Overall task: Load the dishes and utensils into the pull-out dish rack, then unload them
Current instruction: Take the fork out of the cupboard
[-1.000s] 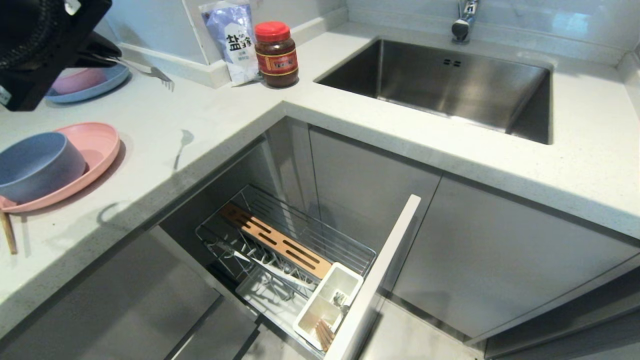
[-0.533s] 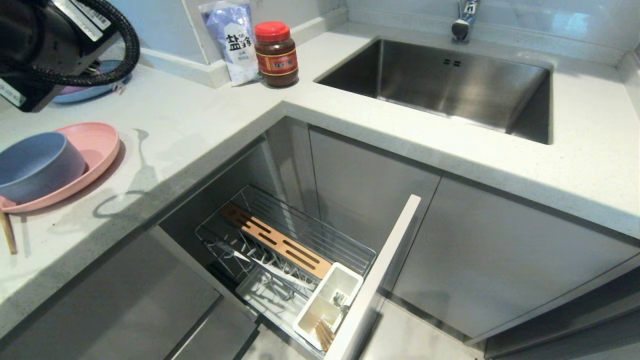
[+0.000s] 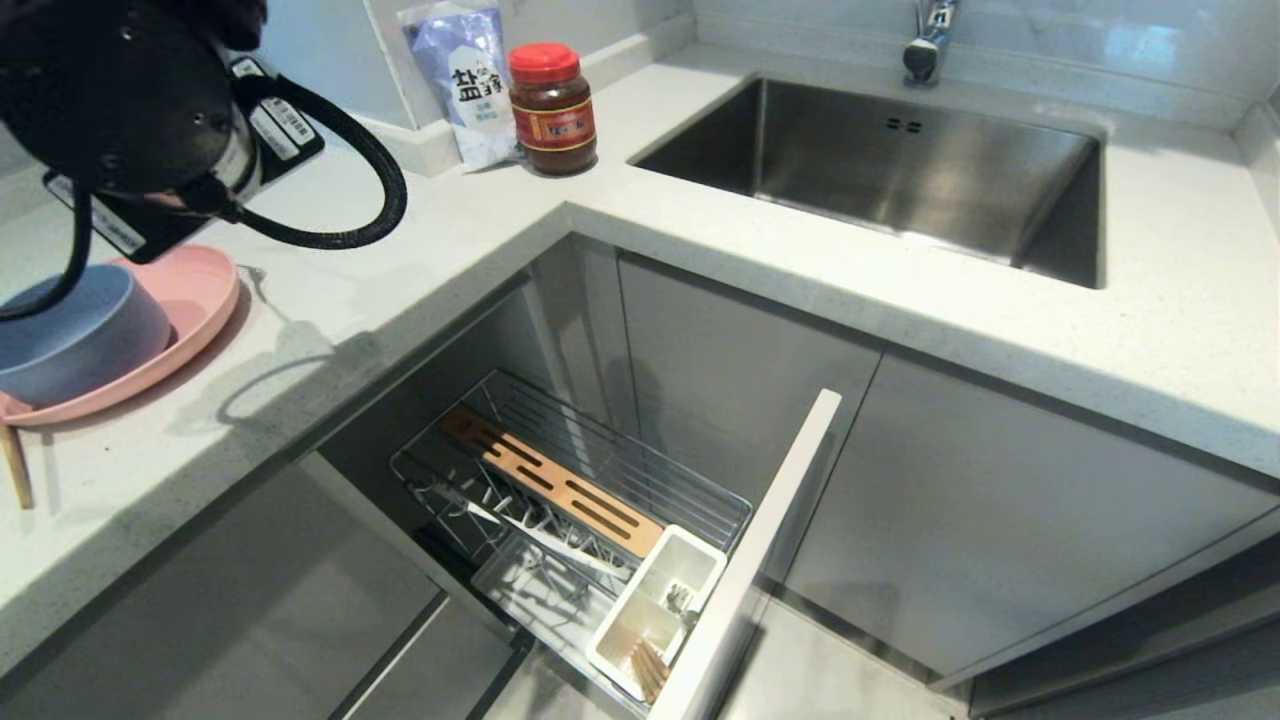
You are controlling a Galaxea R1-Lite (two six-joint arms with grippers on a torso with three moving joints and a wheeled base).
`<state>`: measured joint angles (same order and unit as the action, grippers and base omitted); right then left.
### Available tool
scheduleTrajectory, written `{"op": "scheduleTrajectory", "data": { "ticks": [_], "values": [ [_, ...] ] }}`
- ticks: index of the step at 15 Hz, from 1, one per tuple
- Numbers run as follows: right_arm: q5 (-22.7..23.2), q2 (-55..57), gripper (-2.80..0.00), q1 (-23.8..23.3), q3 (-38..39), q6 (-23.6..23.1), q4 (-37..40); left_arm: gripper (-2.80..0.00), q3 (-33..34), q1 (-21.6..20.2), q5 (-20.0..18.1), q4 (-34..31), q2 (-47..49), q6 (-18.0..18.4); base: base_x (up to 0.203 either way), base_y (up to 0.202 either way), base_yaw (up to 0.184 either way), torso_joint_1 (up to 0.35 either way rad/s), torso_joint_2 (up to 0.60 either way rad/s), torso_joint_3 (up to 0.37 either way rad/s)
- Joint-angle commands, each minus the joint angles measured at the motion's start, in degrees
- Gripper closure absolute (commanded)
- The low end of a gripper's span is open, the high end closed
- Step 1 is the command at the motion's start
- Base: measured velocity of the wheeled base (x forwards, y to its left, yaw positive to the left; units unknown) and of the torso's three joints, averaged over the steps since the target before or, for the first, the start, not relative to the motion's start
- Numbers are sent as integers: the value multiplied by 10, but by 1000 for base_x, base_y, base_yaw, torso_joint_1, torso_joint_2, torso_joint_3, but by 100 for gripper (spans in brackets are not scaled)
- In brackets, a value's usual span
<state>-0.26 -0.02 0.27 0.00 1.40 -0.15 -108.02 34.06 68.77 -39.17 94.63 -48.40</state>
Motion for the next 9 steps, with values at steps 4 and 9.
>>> {"op": "scheduleTrajectory", "data": {
  "ticks": [4, 9],
  "values": [
    [0, -2, 0, 1, 1, 0, 0, 0, 10, -27, 18, -3, 10, -4, 0, 0, 0, 0, 0, 0],
    [0, -2, 0, 0, 1, 0, 0, 0, 26, -46, 27, -2, 3, -5, 0, 0, 0, 0, 0, 0]
  ]
}}
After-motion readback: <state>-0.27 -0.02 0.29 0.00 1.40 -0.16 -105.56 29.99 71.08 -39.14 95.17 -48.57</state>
